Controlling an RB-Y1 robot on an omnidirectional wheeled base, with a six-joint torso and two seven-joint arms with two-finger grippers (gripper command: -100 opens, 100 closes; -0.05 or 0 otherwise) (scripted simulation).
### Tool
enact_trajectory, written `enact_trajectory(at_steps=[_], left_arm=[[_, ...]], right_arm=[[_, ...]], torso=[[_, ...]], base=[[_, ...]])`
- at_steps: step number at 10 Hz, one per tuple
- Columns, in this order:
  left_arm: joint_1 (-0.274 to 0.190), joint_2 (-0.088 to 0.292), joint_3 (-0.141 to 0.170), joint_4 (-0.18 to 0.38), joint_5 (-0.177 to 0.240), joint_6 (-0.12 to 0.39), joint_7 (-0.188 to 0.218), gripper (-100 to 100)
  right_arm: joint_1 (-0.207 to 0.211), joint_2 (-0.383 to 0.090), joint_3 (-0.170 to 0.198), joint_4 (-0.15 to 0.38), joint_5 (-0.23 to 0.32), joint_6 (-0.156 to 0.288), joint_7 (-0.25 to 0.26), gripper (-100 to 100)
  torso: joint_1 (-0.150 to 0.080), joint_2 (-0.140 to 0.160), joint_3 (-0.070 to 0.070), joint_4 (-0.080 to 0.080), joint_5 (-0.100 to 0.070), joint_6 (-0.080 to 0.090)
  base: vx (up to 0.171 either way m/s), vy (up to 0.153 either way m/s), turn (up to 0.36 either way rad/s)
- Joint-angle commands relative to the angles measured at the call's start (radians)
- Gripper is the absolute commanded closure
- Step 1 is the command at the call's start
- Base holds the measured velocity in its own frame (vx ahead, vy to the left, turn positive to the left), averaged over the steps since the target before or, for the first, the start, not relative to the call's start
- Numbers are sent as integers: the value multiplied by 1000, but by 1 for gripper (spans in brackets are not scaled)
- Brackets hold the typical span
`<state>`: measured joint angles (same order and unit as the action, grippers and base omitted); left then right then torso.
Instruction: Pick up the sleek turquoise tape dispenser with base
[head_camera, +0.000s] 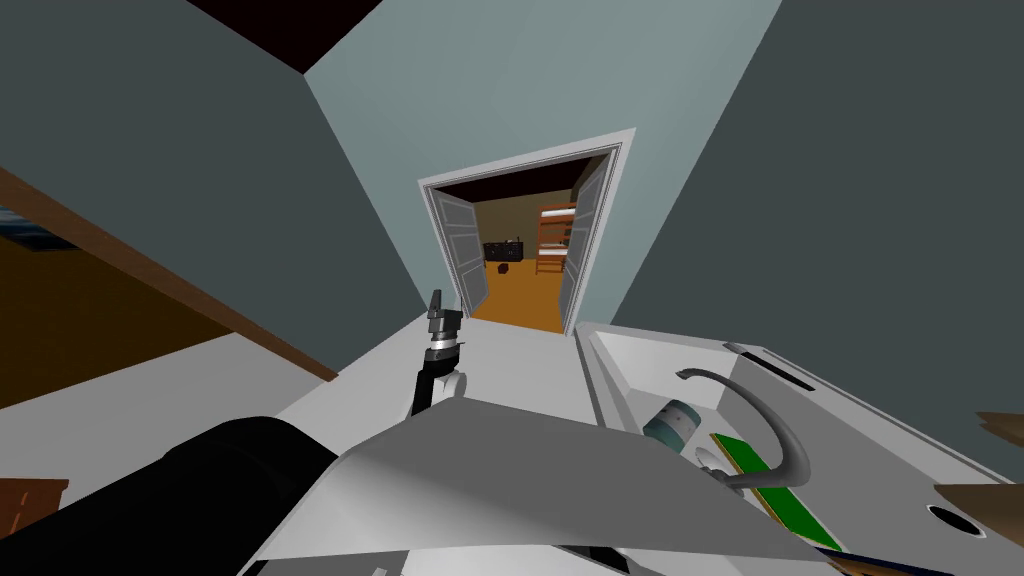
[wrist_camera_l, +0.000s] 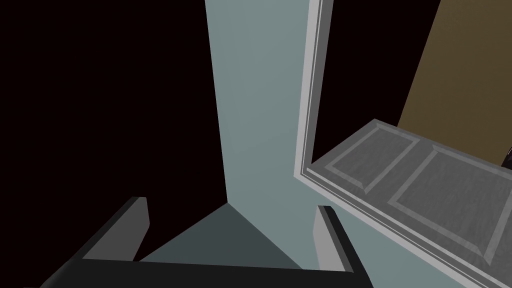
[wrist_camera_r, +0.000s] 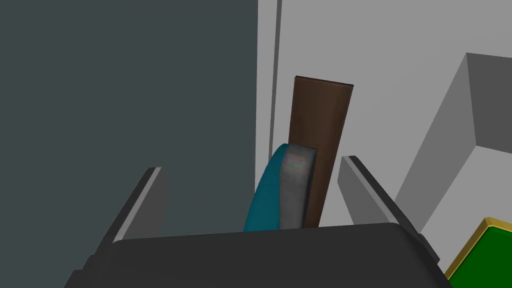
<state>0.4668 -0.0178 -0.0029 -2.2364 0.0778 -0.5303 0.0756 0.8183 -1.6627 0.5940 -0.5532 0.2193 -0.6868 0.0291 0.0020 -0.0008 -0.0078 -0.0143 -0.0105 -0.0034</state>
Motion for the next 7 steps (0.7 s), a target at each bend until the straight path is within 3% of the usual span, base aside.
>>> enact_trajectory(at_steps=[1, 2, 6, 7], left_arm=[[0, 0, 0, 0, 0, 0, 0, 0], [0, 0, 0, 0, 0, 0, 0, 0], [0, 0, 0, 0, 0, 0, 0, 0], [0, 0, 0, 0, 0, 0, 0, 0]], right_arm=[[0, 0, 0, 0, 0, 0, 0, -100], [-3, 3, 0, 0, 1, -2, 1, 100], [-3, 4, 0, -1, 0, -4, -1, 100], [-3, 4, 0, -1, 0, -4, -1, 0]], torso=[[0, 0, 0, 0, 0, 0], [-2, 0, 0, 0, 0, 1], [-2, -2, -1, -1, 0, 0], [-2, -2, -1, -1, 0, 0]], base=[[-16, -24, 15], [0, 0, 0], [0, 0, 0], [0, 0, 0]])
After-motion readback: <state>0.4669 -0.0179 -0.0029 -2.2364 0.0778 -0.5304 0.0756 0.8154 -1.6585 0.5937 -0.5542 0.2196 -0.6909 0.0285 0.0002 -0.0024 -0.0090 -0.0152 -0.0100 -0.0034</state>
